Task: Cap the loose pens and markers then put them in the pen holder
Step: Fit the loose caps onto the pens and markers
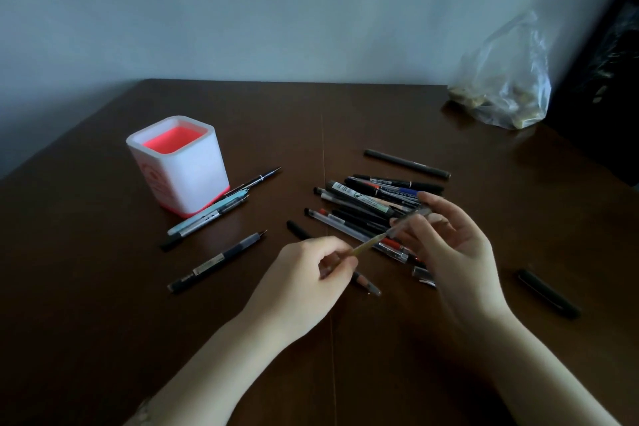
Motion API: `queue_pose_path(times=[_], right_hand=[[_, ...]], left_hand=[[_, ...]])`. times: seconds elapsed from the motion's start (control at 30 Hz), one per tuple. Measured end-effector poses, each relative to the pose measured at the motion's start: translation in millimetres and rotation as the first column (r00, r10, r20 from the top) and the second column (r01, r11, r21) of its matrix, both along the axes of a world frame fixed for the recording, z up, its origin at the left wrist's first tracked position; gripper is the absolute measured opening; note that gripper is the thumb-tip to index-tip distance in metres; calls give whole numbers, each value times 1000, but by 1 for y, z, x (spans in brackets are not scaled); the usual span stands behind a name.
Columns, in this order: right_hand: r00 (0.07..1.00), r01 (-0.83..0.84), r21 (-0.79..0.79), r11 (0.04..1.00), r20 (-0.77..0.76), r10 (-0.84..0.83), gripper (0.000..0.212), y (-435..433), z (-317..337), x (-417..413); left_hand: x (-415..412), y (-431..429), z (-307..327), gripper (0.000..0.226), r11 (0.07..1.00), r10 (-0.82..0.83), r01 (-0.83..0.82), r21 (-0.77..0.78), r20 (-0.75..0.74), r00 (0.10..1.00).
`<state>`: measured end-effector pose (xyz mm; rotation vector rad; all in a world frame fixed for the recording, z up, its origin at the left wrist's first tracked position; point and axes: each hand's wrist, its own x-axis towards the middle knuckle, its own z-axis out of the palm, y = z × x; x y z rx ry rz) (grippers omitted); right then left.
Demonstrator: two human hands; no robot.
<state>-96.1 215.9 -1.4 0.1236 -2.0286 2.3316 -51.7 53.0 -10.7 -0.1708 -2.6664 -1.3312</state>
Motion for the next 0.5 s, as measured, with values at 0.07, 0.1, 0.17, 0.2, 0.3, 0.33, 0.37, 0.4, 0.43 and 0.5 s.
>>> queue_pose_path(times=[0.07,0.1,0.17,0.2,0.3,0.33,0.37,0.4,0.43,0.5], right_hand=[[1000,-31,33,999,2,31,26,-2,-1,3],[998,-55,56,997,5,55,25,-3,-2,5],[994,-110,85,990,17,109,25,-6,-4,8],[992,-125,89,988,18,124,26,-7,-4,9],[994,-112,83,990,1,112,28,-6,-4,12],[994,-108,69,992,-3,109,30,-6,-3,12],[994,-109,55,993,-7,109,32,-5,-3,13],[994,-111,54,992,-14,112,33,-5,-3,14],[993,-110,63,992,-28,112,34,-4,-2,15],[991,-110,75,991,-69,115,30,-3,0,16]], left_hand=[[1,1,1,14,1000,-14,14,9,-15,1000],[1,1,1,14,1000,-23,23,10,-40,999],[1,2,1,16,1000,-28,28,3,-114,993],[1,1,1,17,1000,-22,21,-7,-150,989],[0,-1,1,17,999,-18,9,-38,-231,973],[1,-1,1,16,999,-23,12,-43,-245,969],[1,-1,1,15,999,-25,13,-48,-252,967],[2,0,1,15,999,-23,10,-52,-253,967],[2,0,2,15,999,-24,12,-51,-247,969],[4,1,3,15,999,-40,34,-32,-219,975]])
